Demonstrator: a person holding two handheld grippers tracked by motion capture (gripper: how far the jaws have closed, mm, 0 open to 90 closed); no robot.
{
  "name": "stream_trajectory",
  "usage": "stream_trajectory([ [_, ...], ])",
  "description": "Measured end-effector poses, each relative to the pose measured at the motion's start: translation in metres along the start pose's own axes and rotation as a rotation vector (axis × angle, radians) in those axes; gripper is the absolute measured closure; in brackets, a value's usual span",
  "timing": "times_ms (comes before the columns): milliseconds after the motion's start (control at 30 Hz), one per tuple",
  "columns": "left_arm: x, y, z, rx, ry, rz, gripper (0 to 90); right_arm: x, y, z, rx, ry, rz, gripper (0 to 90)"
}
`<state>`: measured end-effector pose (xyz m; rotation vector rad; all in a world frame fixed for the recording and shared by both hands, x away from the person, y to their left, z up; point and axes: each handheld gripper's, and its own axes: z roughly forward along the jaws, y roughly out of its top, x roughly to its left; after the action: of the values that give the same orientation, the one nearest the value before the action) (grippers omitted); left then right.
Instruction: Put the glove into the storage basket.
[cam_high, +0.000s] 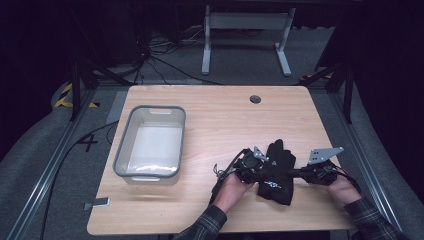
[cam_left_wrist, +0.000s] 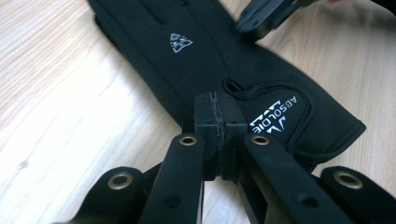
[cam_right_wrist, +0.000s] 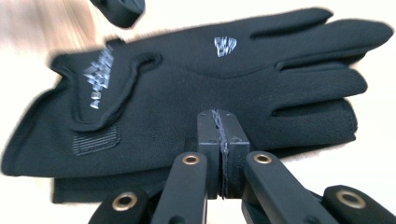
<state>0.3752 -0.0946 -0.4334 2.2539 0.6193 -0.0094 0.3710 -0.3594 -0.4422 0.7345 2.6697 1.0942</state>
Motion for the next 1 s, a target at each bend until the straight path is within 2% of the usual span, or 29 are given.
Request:
stream_trajectory([
  [67, -0.003, 0.002, 0.005, 0.007, -0.008, 0.012, 89.2, 0.000, -0.003, 0.004, 0.025, -0.004, -0.005, 90.0],
  [200, -0.009, 0.003, 0.018, 0.032, -0.019, 0.033, 88.7, 0.001, -0.003, 0.004, 0.025, -0.005, -0.004, 90.0],
  [300, -0.008, 0.002, 0.025, 0.060, -0.017, 0.031, 88.8, 0.000, -0.003, 0.005, 0.025, 0.000, -0.001, 90.0],
  [400, -0.006, 0.000, 0.029, 0.057, -0.029, 0.013, 89.0, 0.000, -0.003, 0.005, 0.026, 0.004, 0.000, 90.0],
  [500, -0.005, 0.000, 0.027, 0.066, -0.021, 0.024, 89.0, 0.001, -0.003, 0.005, 0.028, 0.015, -0.004, 90.0],
  [667, 0.001, -0.003, 0.021, 0.075, -0.019, 0.011, 89.1, 0.006, 0.001, 0.009, 0.031, 0.029, -0.023, 90.0],
  [1000, 0.016, -0.011, 0.004, 0.095, 0.047, -0.007, 89.0, 0.027, 0.017, 0.026, 0.034, 0.075, -0.085, 90.0],
])
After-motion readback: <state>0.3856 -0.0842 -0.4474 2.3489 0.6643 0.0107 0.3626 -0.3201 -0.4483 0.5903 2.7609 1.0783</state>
